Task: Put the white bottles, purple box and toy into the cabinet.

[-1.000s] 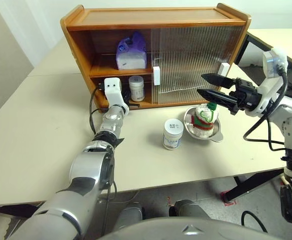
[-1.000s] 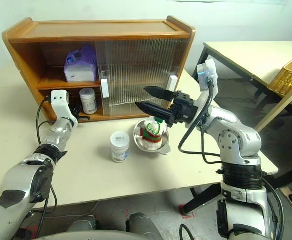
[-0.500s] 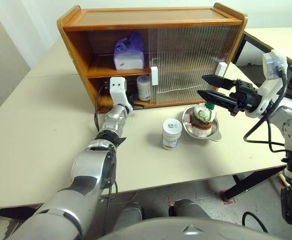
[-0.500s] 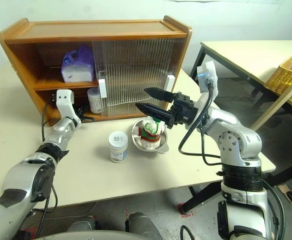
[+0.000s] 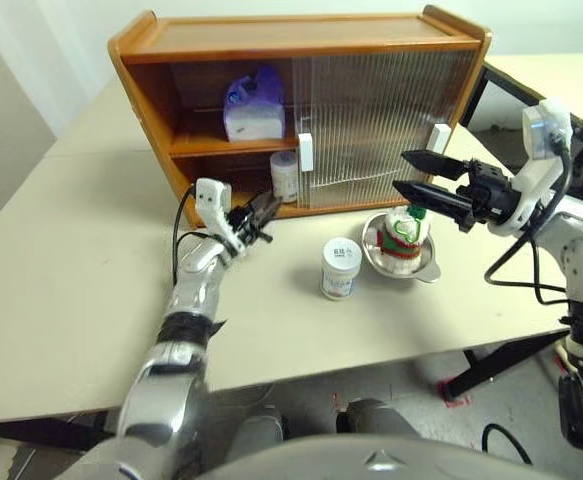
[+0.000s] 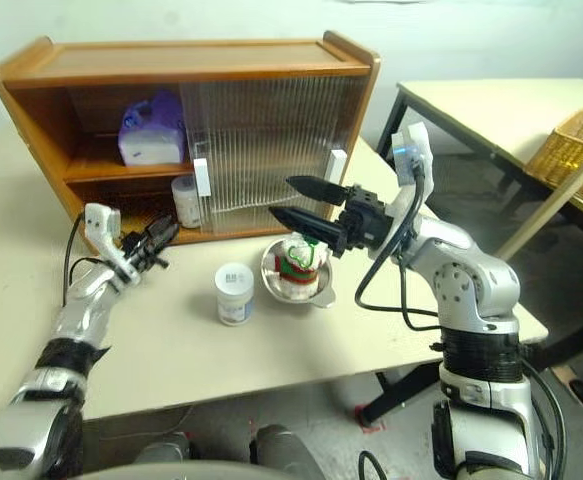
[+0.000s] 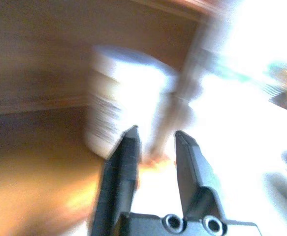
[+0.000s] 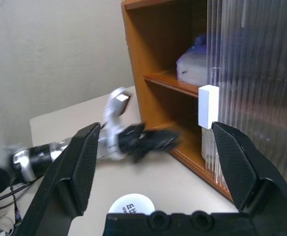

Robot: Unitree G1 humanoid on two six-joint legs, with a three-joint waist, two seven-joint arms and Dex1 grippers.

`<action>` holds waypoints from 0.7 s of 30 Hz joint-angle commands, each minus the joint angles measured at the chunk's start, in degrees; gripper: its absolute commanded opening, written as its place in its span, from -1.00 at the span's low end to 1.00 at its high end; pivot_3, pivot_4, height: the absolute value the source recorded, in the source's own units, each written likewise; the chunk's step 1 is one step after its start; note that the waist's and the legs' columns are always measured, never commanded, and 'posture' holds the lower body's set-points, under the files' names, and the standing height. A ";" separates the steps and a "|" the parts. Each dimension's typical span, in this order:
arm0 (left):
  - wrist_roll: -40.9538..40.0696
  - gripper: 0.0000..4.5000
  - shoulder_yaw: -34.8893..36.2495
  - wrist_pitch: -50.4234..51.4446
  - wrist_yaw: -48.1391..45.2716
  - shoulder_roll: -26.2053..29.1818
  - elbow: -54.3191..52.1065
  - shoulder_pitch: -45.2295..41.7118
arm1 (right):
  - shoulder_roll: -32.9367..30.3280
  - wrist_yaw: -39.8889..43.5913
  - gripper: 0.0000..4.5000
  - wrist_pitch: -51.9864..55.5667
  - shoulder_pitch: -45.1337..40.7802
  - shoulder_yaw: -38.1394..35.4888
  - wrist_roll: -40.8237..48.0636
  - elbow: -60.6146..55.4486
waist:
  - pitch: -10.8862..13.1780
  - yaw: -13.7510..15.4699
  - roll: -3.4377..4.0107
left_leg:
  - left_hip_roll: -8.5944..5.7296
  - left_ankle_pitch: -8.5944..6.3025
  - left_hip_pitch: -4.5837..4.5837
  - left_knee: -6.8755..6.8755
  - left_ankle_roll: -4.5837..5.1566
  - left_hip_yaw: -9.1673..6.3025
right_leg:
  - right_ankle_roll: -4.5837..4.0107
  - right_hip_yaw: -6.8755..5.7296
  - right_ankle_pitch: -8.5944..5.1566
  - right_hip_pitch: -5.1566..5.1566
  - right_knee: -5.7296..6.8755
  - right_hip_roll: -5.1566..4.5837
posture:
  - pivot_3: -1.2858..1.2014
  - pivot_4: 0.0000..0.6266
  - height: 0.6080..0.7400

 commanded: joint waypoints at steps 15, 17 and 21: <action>-1.10 0.99 -9.20 2.02 -23.90 10.52 -9.82 5.84 | 0.34 0.81 1.00 -0.13 -1.34 0.64 -0.47 0.75 | -0.22 1.15 0.35 | 0.92 -0.06 -1.15 -0.01 -0.16 -1.08 | -1.40 0.08 0.65 -1.35 0.18 -0.48 | -0.05 -1.00 1.00; -0.25 0.99 -10.53 1.05 -24.43 9.91 -8.94 5.04 | 0.18 0.73 1.00 -0.09 -1.04 0.41 -0.38 0.45 | -0.22 1.11 0.35 | 0.93 -0.04 -1.20 -0.06 -0.12 -1.07 | -1.40 0.07 0.65 -1.43 0.18 -0.47 | -0.06 -1.00 1.00; 1.41 0.99 -12.32 -1.48 -24.96 9.17 -6.47 3.59 | 0.00 0.46 1.00 0.12 -0.64 0.12 -0.19 -0.08 | -0.23 1.02 0.35 | 0.92 -0.03 -1.20 -0.07 -0.10 -1.05 | -1.26 0.08 0.62 -1.43 0.17 -0.46 | -0.06 -1.00 1.00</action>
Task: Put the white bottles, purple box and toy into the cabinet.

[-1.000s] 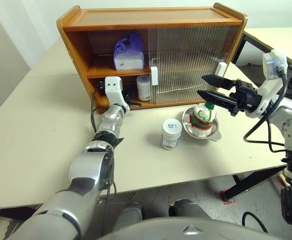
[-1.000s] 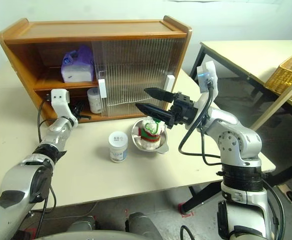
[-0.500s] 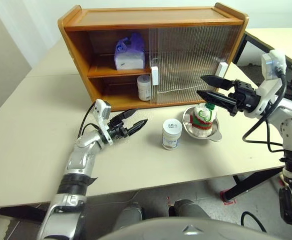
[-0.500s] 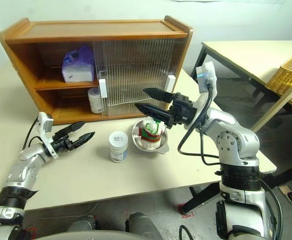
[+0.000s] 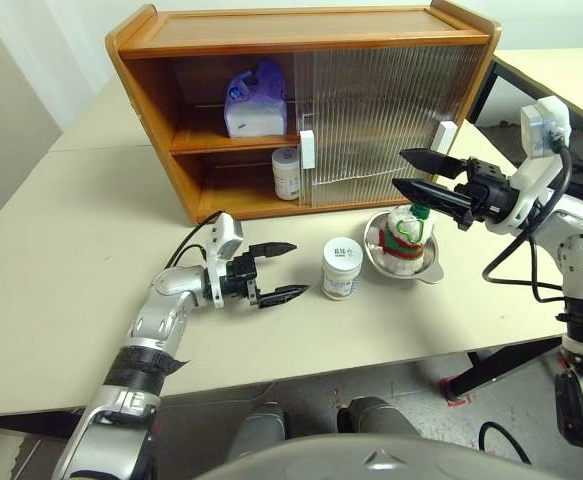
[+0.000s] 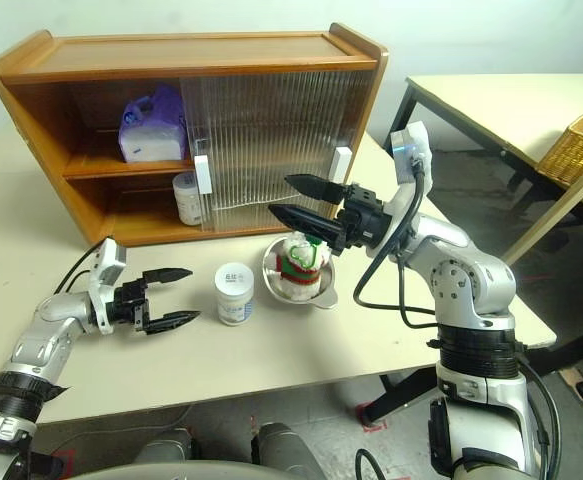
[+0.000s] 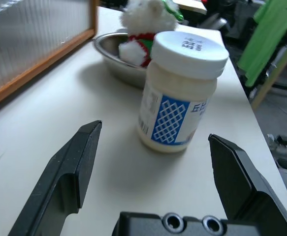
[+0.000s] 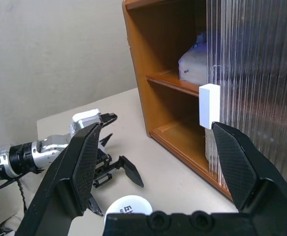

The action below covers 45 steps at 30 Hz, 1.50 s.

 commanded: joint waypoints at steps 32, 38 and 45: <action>5.95 0.36 -4.04 -6.43 2.42 -9.07 14.05 -8.10 | -0.39 -1.74 1.00 0.15 0.62 -0.28 0.44 -2.04 | -0.01 -0.66 0.03 | -0.08 0.31 0.04 0.10 0.45 0.03 | 0.90 0.06 0.07 0.21 -0.11 -0.01 | -0.08 -1.00 1.00; 3.81 0.36 -1.05 -4.60 4.87 -8.25 12.06 -7.46 | -0.08 -1.37 1.00 -0.26 0.56 0.18 0.11 -1.60 | -0.01 -0.66 0.03 | -0.09 0.33 0.05 0.13 0.47 0.02 | 0.97 0.08 0.12 0.24 -0.11 -0.01 | -0.07 -1.00 1.00; 0.97 0.36 4.91 1.86 13.68 -7.85 6.42 -5.49 | 0.26 -0.80 1.00 -0.51 0.51 0.48 -0.12 -1.18 | -0.01 -0.89 0.03 | -0.11 0.35 0.05 0.12 0.44 0.04 | 0.98 0.08 0.12 0.20 -0.12 0.13 | -0.06 -1.00 1.00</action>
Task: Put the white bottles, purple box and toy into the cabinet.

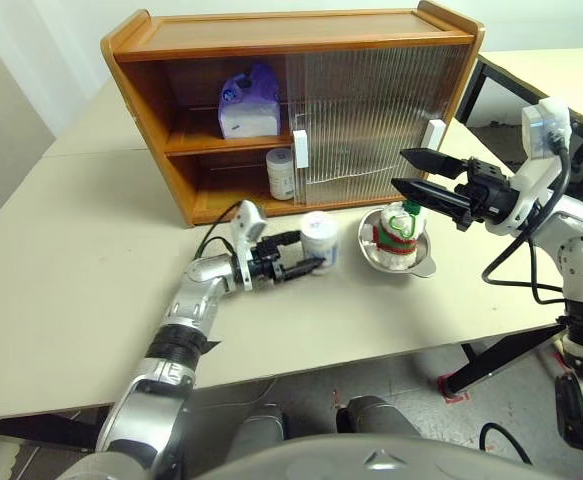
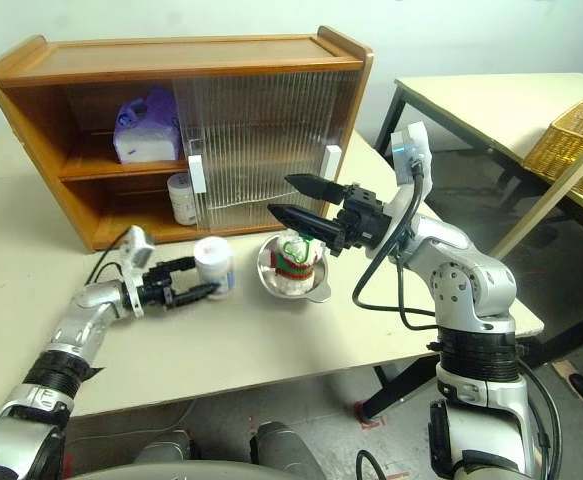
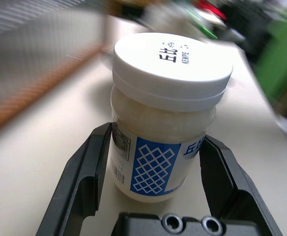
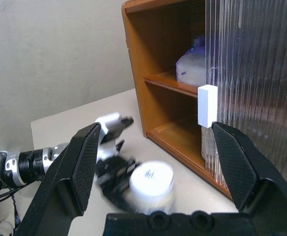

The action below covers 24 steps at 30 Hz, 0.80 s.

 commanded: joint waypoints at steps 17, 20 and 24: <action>-0.53 0.36 9.98 7.20 23.42 0.29 -3.40 -1.84 | 0.85 0.91 1.00 -0.29 0.35 0.93 -0.50 0.03 | 0.00 0.58 0.00 | -0.03 0.07 0.07 0.03 -0.04 0.01 | -0.06 0.07 0.03 0.09 -0.03 0.06 | -0.05 -1.00 1.00; 1.08 0.36 10.35 5.71 26.52 0.59 0.09 -3.88 | 0.83 0.81 1.00 -0.21 0.44 0.82 -0.44 -0.13 | 0.00 0.65 0.00 | -0.03 0.07 0.10 0.04 -0.04 0.01 | -0.08 0.08 0.05 0.12 -0.03 0.06 | -0.06 -1.00 1.00; 4.23 0.36 10.06 2.77 31.49 0.60 5.47 -6.80 | 0.74 0.63 1.00 -0.09 0.41 0.58 -0.31 -0.21 | 0.00 0.65 -0.01 | -0.03 0.07 0.10 0.05 -0.04 0.01 | -0.08 0.08 0.06 0.11 -0.03 0.08 | -0.06 -1.00 1.00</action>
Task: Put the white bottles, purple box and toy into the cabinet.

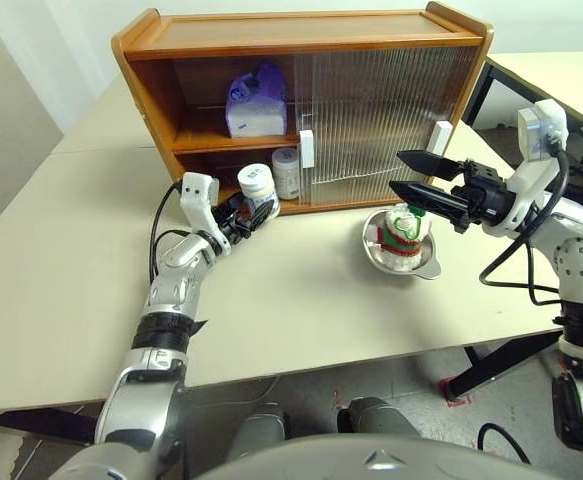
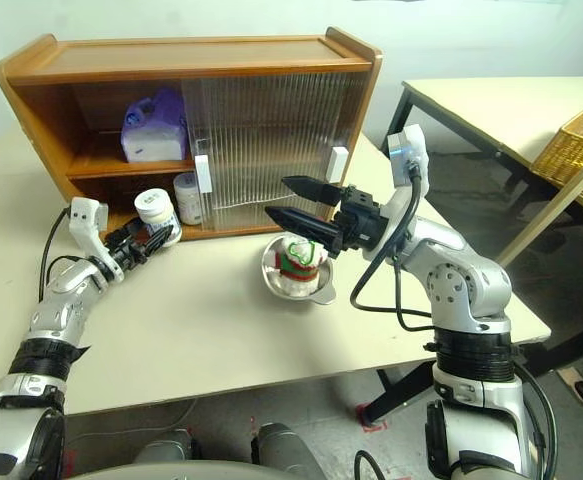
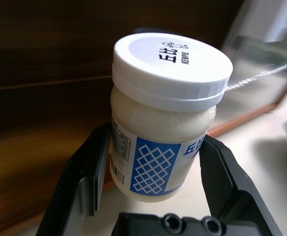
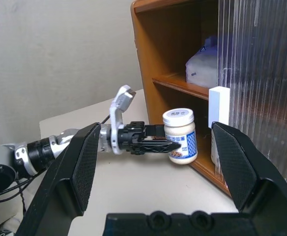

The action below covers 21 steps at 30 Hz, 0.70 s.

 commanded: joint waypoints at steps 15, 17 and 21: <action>4.73 0.36 2.83 -10.11 14.81 -0.74 26.44 -14.31 | -0.57 0.17 1.00 -0.16 0.31 -0.05 -0.17 0.07 | 0.01 0.04 -0.01 | -0.10 0.05 0.15 0.16 0.04 -0.03 | 0.20 0.02 0.11 0.27 -0.01 0.26 | -0.06 -1.00 1.00; 5.41 0.36 2.69 -11.26 16.48 -0.81 28.98 -15.60 | -0.64 0.27 1.00 -0.23 0.25 -0.02 -0.27 0.20 | 0.01 0.03 -0.01 | -0.11 0.06 0.17 0.20 0.04 -0.03 | 0.22 0.01 0.12 0.31 -0.01 0.27 | -0.06 -1.00 1.00; 6.01 0.36 3.06 -12.57 19.49 -1.57 33.79 -18.19 | -0.67 0.41 1.00 -0.43 0.13 0.04 -0.43 0.42 | 0.01 0.01 -0.01 | -0.15 0.06 0.18 0.30 0.05 -0.03 | 0.28 -0.03 0.15 0.37 -0.02 0.29 | -0.06 -1.00 1.00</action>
